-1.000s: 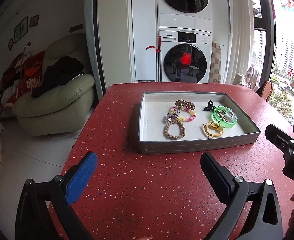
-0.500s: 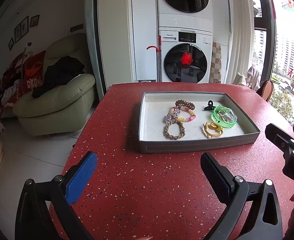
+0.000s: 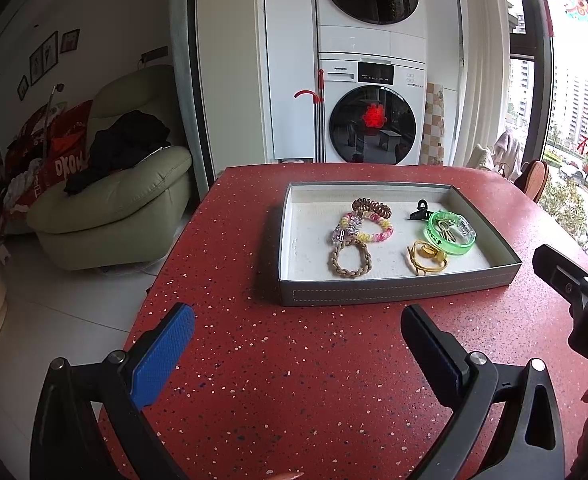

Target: Organize jewelry

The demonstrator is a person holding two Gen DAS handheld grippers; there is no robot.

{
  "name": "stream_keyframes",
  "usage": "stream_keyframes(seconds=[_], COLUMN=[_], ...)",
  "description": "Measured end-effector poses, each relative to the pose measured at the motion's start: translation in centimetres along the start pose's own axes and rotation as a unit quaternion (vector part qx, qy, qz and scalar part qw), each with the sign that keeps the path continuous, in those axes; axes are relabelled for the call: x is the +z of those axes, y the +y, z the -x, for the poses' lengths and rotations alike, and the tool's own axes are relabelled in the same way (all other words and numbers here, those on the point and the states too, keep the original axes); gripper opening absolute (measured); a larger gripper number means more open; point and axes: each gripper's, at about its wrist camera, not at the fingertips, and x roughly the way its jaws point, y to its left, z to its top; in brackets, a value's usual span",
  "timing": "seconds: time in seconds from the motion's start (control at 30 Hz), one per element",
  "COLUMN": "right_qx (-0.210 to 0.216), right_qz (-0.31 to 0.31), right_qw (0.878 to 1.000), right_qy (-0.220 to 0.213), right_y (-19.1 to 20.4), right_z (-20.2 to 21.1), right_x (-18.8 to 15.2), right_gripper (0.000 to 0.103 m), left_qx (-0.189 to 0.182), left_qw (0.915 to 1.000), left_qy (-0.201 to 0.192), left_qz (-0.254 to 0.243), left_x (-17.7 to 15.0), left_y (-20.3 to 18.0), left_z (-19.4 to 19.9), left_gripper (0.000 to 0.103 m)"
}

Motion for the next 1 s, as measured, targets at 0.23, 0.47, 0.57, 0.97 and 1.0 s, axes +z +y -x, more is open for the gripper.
stream_keyframes(seconds=[0.23, 0.47, 0.57, 0.97, 1.0], right_qx=[0.001, 0.000, 0.000, 0.000, 0.000], right_qz=[0.000, 0.000, 0.000, 0.000, 0.000], right_qw=[1.000, 1.000, 1.000, 1.000, 1.000], right_qy=[0.000, 0.000, 0.000, 0.000, 0.000], right_y=[0.01, 0.00, 0.07, 0.03, 0.04], right_z=[0.02, 0.01, 0.07, 0.04, 0.06], right_x=[-0.01, -0.04, 0.09, 0.05, 0.06], right_gripper=[0.103, 0.103, 0.103, 0.103, 0.103], left_qx=[0.001, 0.002, 0.002, 0.001, 0.001], left_qw=[1.0000, 1.0000, 1.0000, 1.0000, 1.0000], left_qy=[0.000, 0.000, 0.000, 0.002, 0.001], left_qz=[-0.001, 0.000, -0.001, 0.001, 0.001], left_x=[0.00, 0.00, 0.01, 0.01, 0.01], left_y=[-0.09, -0.11, -0.15, -0.09, -0.09], left_z=[-0.10, -0.10, -0.14, -0.21, -0.19], left_gripper=[0.103, 0.103, 0.103, 0.103, 0.103])
